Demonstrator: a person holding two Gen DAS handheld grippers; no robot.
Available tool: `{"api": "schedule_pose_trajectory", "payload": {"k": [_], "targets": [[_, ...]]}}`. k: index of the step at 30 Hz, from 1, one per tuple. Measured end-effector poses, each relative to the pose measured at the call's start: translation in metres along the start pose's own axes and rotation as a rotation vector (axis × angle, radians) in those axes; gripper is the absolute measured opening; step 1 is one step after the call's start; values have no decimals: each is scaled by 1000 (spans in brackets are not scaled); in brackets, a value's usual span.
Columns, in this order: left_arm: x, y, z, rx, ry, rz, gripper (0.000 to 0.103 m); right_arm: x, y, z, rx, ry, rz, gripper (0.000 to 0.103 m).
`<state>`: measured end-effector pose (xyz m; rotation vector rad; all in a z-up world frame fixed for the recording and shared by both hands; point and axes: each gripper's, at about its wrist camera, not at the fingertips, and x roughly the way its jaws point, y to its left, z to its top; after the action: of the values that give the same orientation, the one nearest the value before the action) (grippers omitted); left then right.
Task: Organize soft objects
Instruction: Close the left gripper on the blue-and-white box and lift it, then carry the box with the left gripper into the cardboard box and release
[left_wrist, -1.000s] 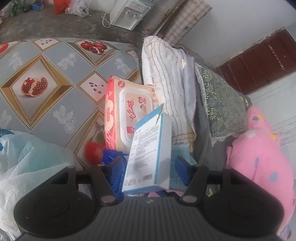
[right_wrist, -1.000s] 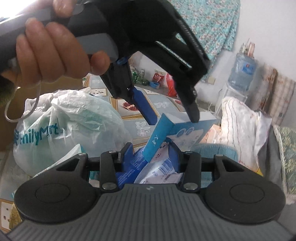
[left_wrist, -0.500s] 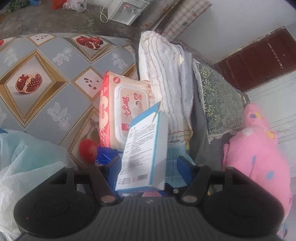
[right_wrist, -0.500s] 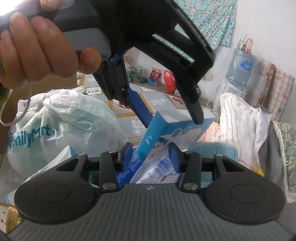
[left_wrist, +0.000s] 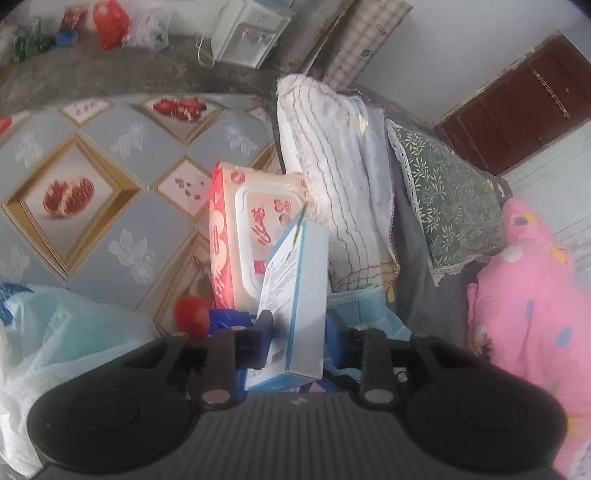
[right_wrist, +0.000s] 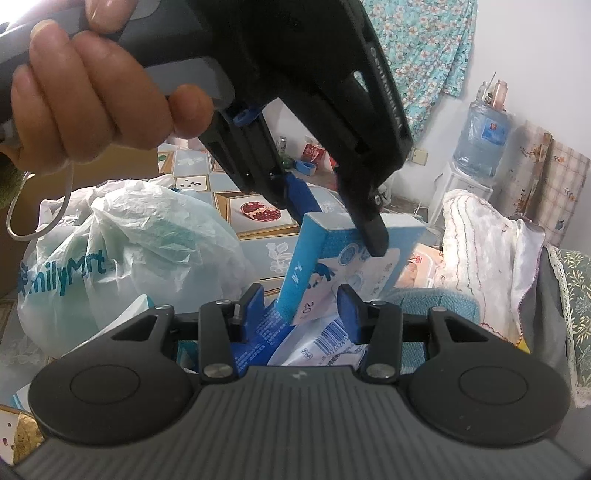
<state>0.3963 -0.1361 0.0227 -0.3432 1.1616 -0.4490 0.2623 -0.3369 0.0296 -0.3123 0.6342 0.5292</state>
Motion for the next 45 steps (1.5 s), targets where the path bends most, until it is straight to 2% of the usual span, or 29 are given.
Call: {"api": "schedule_pose_trajectory", "payload": {"k": [3, 7, 10, 16, 20, 23, 30, 32, 36, 40, 45], "targets": [[-6, -5, -2, 26, -33, 21, 20, -4, -5, -2, 37, -2, 1, 44], [-21, -10, -4, 44, -86, 6, 20, -12, -20, -5, 147, -17, 25, 45], [-35, -13, -7, 47, -116, -12, 20, -27, -38, -8, 284, -71, 86, 47], [-79, -14, -17, 49, -173, -57, 20, -66, -94, -29, 714, -241, 309, 49], [-123, -12, -34, 50, -206, -136, 20, -74, -115, -45, 973, -289, 453, 50], [-163, -8, -54, 67, -256, -190, 20, -68, -112, -47, 1124, -302, 599, 50], [-255, 19, -110, 95, -428, -227, 20, -47, -54, -10, 1249, -343, 942, 51], [-274, 35, -125, 80, -464, -228, 20, -37, -26, 11, 1240, -321, 1036, 50], [-307, 76, -150, 23, -526, -218, 21, -15, 35, 55, 1181, -271, 1152, 48], [-336, 130, -172, -72, -594, -190, 21, 11, 87, 89, 1145, -221, 1171, 41], [-358, 208, -184, -212, -648, -99, 26, 55, 150, 133, 1114, -76, 1144, 32]]}}
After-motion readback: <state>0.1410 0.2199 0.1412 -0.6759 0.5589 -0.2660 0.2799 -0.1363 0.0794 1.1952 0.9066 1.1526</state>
